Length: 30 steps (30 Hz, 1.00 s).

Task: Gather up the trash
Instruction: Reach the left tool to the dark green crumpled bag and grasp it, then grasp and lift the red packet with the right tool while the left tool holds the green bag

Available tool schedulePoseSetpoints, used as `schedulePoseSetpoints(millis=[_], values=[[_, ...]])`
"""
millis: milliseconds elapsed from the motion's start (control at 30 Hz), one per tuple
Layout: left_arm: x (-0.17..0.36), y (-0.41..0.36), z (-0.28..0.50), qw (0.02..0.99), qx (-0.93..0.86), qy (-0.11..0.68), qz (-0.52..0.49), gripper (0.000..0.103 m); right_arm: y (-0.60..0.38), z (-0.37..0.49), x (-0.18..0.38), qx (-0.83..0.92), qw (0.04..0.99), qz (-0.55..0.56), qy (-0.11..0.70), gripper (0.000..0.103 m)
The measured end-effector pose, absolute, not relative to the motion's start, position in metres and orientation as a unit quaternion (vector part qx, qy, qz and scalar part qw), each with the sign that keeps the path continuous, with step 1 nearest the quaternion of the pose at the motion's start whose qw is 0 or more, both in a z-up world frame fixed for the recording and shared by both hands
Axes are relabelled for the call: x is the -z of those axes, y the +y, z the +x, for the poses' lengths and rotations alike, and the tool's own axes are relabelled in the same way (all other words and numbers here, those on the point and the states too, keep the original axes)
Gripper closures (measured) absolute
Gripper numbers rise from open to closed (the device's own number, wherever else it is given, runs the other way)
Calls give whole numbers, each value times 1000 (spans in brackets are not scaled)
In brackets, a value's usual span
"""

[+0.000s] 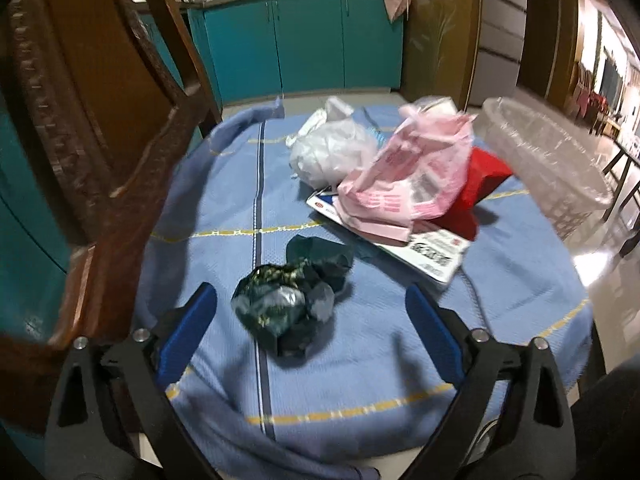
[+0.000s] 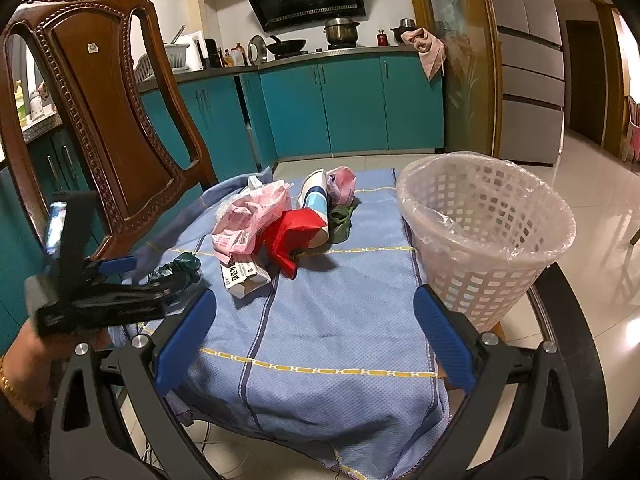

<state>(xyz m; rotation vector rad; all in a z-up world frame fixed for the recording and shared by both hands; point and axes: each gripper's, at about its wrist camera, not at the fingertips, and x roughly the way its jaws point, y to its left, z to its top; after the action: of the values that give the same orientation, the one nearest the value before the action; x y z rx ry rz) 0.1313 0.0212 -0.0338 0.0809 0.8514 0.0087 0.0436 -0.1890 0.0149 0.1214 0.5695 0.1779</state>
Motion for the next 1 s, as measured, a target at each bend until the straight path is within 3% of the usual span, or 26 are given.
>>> schedulePoseSetpoints(millis=[67,100,133,167,300,500,600,833,933,1000], values=[[44,22,142,901,-3,432,46,17,-187,46,-15,-89,955,55,279,6],[51,23,148,893,-4,447,49,25,-186,47,-15,-90,955,52,279,6],[56,24,151,887,-2,459,45,42,-185,51,-15,-91,955,50,279,6],[58,26,152,885,0,465,38,47,-184,54,-15,-94,954,49,279,6],[43,30,141,897,11,441,17,59,-177,81,-14,-119,945,60,300,12],[-6,32,86,948,24,314,-44,60,-167,127,-4,-132,929,91,335,19],[-23,25,65,965,22,255,-50,60,-155,151,8,-141,918,96,359,27],[-22,16,61,969,23,241,-46,59,-137,191,34,-143,896,97,408,44],[-23,19,64,968,20,244,-53,59,-131,201,43,-152,888,96,423,60],[-22,20,67,968,21,245,-55,59,-129,205,48,-157,883,95,432,79]])
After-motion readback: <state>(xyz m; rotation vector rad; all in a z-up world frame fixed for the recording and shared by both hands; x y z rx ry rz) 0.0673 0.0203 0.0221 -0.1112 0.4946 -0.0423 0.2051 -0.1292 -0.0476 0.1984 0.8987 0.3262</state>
